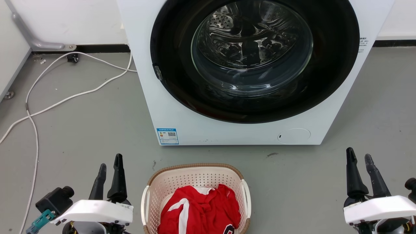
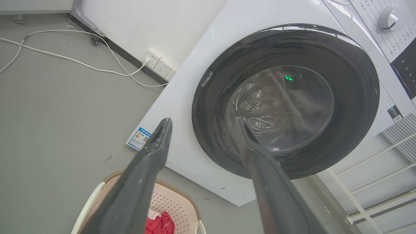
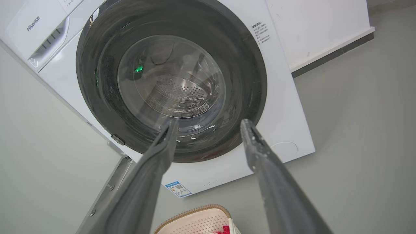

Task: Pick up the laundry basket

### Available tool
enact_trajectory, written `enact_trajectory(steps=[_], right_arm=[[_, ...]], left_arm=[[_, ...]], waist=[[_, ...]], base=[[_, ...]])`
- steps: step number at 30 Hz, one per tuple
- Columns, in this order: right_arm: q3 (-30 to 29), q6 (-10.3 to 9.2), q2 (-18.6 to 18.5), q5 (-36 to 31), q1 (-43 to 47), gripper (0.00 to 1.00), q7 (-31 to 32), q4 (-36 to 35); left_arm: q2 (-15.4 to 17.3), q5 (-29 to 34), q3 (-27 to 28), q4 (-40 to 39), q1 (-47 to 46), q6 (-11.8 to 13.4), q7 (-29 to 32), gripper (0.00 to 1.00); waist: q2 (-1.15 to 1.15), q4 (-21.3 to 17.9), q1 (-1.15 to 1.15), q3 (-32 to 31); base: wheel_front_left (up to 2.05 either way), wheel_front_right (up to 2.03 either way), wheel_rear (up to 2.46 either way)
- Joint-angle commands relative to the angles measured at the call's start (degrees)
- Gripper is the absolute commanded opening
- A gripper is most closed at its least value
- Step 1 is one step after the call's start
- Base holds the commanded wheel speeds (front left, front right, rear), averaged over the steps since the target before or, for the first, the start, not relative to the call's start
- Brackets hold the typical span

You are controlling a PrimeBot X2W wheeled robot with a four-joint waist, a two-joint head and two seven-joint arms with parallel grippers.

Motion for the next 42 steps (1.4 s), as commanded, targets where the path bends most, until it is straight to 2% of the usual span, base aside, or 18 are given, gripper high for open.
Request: enact_trajectory(steps=[1, 16, 42], right_arm=[[0.0, 0.0, -0.2, -2.0, 0.1, 1.0, -0.6, -1.1], [0.0, 0.0, -0.2, -12.5, 1.4, 1.0, -3.0, -2.3], [-0.9, 0.0, -0.1, -28.4, 3.4, 1.0, -6.5, -3.6]], left_arm=[[0.2, 1.9, 0.0, -1.0, 0.1, 0.2, -0.6, 1.0], [0.1, 12.9, -0.7, -1.1, 1.1, 0.9, -3.0, 1.0], [0.1, 28.0, -0.8, -1.2, 2.6, 1.4, -6.4, 1.0]], waist=[[0.0, 0.0, 0.0, 0.0], [0.0, 0.0, 0.0, 0.1], [0.0, 0.1, 0.0, -0.3]], base=[[0.0, 0.0, 0.0], [0.0, 0.0, 0.0], [0.0, 0.0, 0.0]])
